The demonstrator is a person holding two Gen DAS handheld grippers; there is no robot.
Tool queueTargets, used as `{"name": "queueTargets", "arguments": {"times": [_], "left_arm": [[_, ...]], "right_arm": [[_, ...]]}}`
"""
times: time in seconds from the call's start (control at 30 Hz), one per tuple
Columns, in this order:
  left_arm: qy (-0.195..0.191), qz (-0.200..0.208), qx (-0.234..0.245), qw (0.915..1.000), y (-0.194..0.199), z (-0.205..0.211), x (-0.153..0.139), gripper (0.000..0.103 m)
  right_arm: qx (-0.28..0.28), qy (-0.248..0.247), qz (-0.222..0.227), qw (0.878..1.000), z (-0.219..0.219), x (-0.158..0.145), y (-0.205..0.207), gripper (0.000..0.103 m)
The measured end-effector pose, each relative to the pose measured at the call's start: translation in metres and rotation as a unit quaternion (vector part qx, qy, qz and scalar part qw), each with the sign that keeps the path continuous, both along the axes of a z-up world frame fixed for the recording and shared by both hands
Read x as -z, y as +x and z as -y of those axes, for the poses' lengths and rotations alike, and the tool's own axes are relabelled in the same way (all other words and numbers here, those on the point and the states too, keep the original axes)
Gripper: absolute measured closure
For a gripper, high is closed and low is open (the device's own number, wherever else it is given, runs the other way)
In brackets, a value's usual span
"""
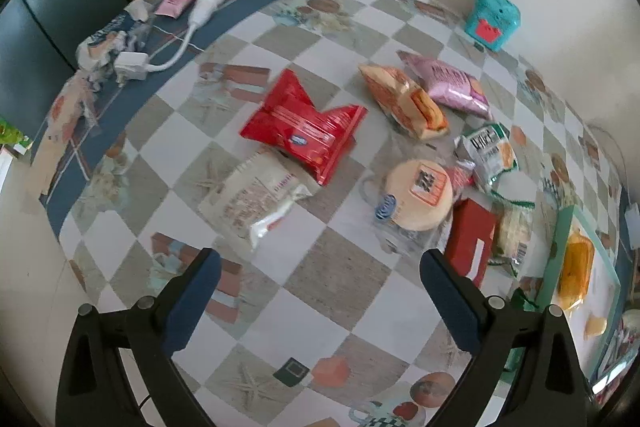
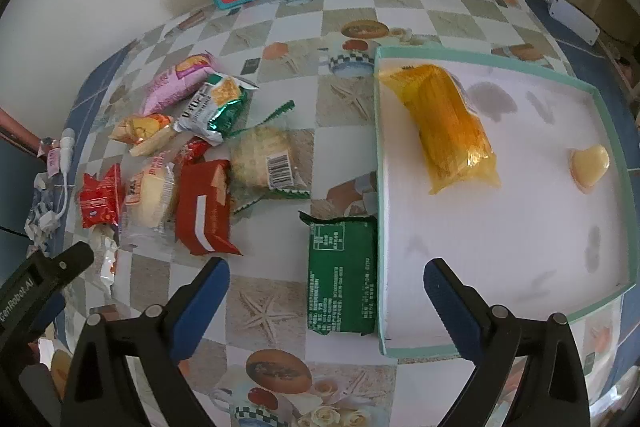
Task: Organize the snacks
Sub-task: 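Withdraw both grippers from the tray back toward the snack pile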
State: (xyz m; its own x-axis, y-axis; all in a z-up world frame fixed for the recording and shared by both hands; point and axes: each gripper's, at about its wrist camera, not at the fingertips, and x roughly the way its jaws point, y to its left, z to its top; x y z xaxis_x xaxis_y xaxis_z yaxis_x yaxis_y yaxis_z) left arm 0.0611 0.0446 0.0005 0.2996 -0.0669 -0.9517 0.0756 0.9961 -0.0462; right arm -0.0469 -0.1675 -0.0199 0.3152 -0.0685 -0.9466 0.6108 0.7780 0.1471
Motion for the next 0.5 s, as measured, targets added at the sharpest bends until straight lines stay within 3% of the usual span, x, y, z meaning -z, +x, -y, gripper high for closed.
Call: {"name": "queueTargets", "arguments": {"times": [0.33, 0.5], "left_arm": [[0.003, -0.006, 0.020, 0.9998, 0.000, 0.012, 0.005, 0.003], [0.024, 0.000, 0.019, 0.9995, 0.002, 0.010, 0.007, 0.003]], "right_arm": [[-0.013, 0.023, 0.014, 1.000, -0.001, 0.000, 0.000, 0.003], [-0.014, 0.041, 0.018, 0.999, -0.001, 0.003, 0.001, 0.003]]}}
